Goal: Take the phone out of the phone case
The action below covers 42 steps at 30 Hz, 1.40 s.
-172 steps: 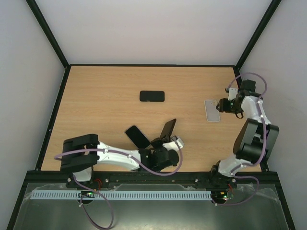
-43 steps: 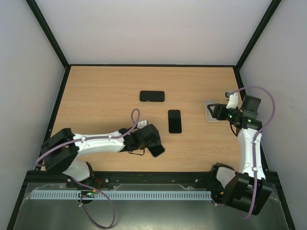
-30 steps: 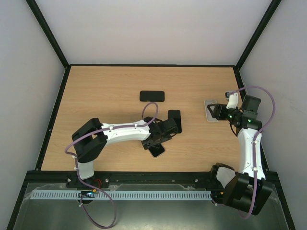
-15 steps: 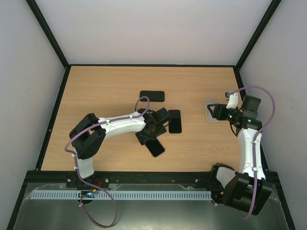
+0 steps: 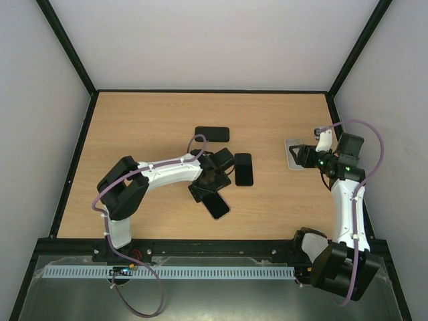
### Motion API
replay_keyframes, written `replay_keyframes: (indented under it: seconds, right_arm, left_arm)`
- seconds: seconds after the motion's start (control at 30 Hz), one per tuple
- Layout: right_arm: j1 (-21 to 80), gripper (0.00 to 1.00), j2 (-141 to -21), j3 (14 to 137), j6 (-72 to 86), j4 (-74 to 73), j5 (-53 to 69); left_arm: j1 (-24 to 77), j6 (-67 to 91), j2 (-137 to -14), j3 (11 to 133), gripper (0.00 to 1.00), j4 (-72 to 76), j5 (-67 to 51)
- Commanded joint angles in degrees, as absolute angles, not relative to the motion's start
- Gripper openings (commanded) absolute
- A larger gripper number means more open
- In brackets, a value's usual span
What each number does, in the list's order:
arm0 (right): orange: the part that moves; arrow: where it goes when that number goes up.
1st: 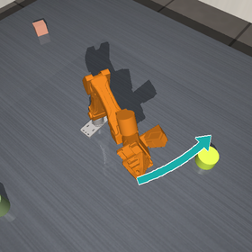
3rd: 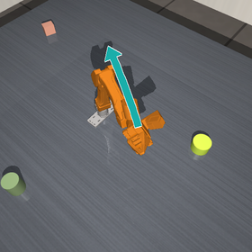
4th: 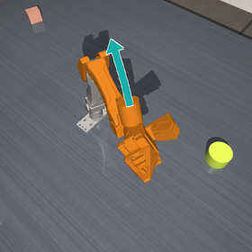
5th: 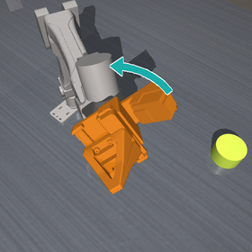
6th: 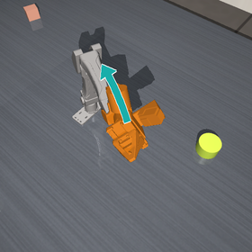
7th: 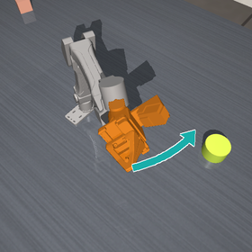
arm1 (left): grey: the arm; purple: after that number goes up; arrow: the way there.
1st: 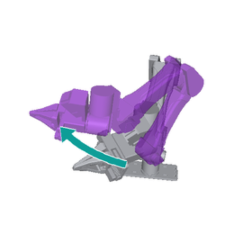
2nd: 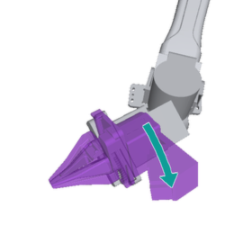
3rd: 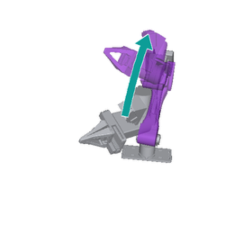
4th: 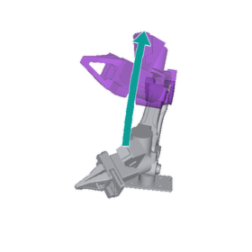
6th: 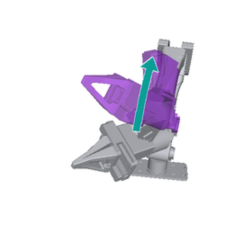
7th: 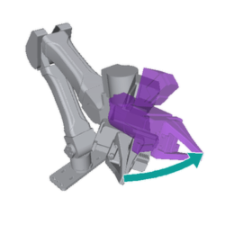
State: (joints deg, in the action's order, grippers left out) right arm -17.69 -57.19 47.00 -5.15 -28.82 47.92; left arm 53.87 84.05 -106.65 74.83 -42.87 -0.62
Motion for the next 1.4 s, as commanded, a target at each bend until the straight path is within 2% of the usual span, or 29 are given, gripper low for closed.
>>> replay_keyframes:
  seconds: [0.0,0.7,0.9,1.23,1.37]
  right_arm:
    - [-17.6,0.61,-55.8,46.5,-5.7,-28.0,48.2]
    - [-17.6,0.61,-55.2,46.4,-5.6,-27.9,48.0]
    - [-17.6,0.61,-54.7,46.4,-5.6,-27.9,48.0]
    - [-17.6,0.61,-54.1,46.3,-5.6,-27.7,48.0]
    - [-17.6,0.62,-54.2,46.4,-5.7,-27.8,48.1]
  left_arm:
    - [53.4,84.4,-108.9,73.6,0.99,-43.6,-3.0]
    - [51.8,86.3,-111.1,71.3,0.99,-41.9,-5.0]
    - [51.2,87.1,-113.3,73.1,0.90,-45.0,-5.6]
    - [51.3,87.7,-117.4,73.7,0.89,-45.2,-6.7]
    - [51.2,87.0,-119.1,74.8,0.85,-45.1,-6.7]
